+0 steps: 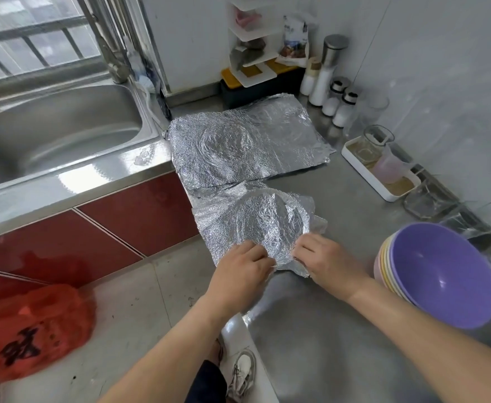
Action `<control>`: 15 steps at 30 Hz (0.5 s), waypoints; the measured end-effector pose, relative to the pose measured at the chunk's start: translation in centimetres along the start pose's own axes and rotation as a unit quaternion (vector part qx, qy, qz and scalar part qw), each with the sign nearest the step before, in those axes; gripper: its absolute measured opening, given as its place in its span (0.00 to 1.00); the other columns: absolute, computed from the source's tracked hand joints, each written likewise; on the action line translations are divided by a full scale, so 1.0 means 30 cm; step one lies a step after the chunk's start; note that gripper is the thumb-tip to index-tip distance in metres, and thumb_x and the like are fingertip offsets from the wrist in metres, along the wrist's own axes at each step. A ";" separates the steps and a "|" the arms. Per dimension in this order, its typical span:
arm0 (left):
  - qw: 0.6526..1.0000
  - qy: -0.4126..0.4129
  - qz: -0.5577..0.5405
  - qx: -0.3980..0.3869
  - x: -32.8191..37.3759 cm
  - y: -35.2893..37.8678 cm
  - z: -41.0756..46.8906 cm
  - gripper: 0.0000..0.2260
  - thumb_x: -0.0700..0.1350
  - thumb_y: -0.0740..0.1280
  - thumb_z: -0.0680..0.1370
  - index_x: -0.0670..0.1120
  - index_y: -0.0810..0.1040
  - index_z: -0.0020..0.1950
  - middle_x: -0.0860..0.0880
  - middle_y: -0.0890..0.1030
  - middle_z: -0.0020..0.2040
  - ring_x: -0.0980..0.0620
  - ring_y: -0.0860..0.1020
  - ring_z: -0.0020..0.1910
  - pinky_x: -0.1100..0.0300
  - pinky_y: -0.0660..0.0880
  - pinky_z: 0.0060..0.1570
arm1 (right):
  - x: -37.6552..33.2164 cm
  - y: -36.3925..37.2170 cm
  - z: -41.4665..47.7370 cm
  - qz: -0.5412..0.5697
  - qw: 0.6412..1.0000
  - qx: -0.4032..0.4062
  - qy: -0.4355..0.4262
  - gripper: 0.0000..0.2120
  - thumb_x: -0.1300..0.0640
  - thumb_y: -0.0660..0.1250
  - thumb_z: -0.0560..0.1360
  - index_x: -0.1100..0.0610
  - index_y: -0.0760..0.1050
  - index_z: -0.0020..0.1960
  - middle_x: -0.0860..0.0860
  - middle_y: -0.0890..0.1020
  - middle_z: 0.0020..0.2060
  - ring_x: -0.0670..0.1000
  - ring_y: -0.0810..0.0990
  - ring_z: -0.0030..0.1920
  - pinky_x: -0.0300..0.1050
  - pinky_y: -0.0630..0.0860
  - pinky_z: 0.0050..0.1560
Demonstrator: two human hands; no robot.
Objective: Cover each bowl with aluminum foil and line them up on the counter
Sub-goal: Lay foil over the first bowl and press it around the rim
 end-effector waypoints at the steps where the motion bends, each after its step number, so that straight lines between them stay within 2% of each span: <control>1: 1.000 0.001 0.008 0.001 0.002 0.005 0.002 0.10 0.48 0.63 0.78 0.48 0.82 0.42 0.53 0.77 0.39 0.50 0.73 0.40 0.55 0.74 0.39 | 0.002 -0.001 0.000 -0.007 1.000 0.002 -0.005 0.08 0.70 0.68 0.66 0.59 0.74 0.39 0.53 0.75 0.38 0.55 0.75 0.37 0.48 0.74 0.34; 4: 1.000 0.003 0.025 0.011 0.021 0.007 0.012 0.08 0.45 0.66 0.76 0.47 0.81 0.39 0.52 0.76 0.37 0.50 0.71 0.38 0.56 0.72 0.38 | 0.019 0.001 0.006 -0.026 1.000 0.004 -0.017 0.07 0.70 0.62 0.67 0.59 0.73 0.37 0.54 0.75 0.37 0.56 0.74 0.37 0.49 0.74 0.33; 7: 0.999 -0.016 0.032 -0.005 0.060 0.008 0.030 0.05 0.43 0.71 0.73 0.48 0.79 0.36 0.51 0.74 0.35 0.49 0.71 0.36 0.55 0.71 0.34 | 0.038 -0.010 0.021 -0.027 1.000 0.006 0.010 0.11 0.73 0.69 0.64 0.58 0.75 0.39 0.53 0.76 0.40 0.57 0.76 0.42 0.50 0.75 0.36; 9: 0.998 -0.046 0.026 -0.021 0.088 0.011 0.052 0.05 0.44 0.72 0.70 0.48 0.78 0.36 0.51 0.74 0.35 0.48 0.73 0.37 0.55 0.72 0.33 | 0.051 -0.028 0.028 -0.017 0.995 0.016 0.093 0.18 0.72 0.71 0.63 0.56 0.79 0.49 0.53 0.78 0.49 0.57 0.77 0.52 0.50 0.78 0.42; 11: 0.996 -0.070 0.016 -0.043 0.112 0.011 0.077 0.07 0.50 0.68 0.71 0.48 0.79 0.37 0.51 0.76 0.37 0.47 0.75 0.38 0.56 0.73 0.34 | 0.064 -0.037 0.023 0.047 0.977 0.037 0.207 0.23 0.70 0.69 0.67 0.55 0.77 0.60 0.54 0.76 0.58 0.57 0.74 0.58 0.52 0.76 0.52; 13: 0.994 -0.090 0.011 -0.061 0.124 -0.004 0.092 0.14 0.56 0.60 0.72 0.49 0.81 0.42 0.52 0.78 0.41 0.48 0.77 0.41 0.57 0.74 0.36 | 0.066 -0.039 0.016 0.133 0.943 0.066 0.297 0.22 0.69 0.68 0.70 0.57 0.76 0.63 0.54 0.76 0.60 0.56 0.75 0.59 0.46 0.71 0.59; 15: 0.994 -0.096 0.012 -0.057 0.110 -0.024 0.101 0.18 0.57 0.55 0.74 0.50 0.81 0.49 0.50 0.81 0.50 0.46 0.78 0.46 0.56 0.76 0.40 | 0.058 -0.038 0.009 0.173 0.914 0.094 0.353 0.18 0.66 0.67 0.73 0.58 0.77 0.61 0.53 0.78 0.58 0.55 0.76 0.58 0.40 0.68 0.60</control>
Point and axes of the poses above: each hand's wrist, its own z-axis towards the middle knuckle, its own y-axis out of the palm, x = y × z, the point moved 3 cm from there along z, towards the middle knuckle
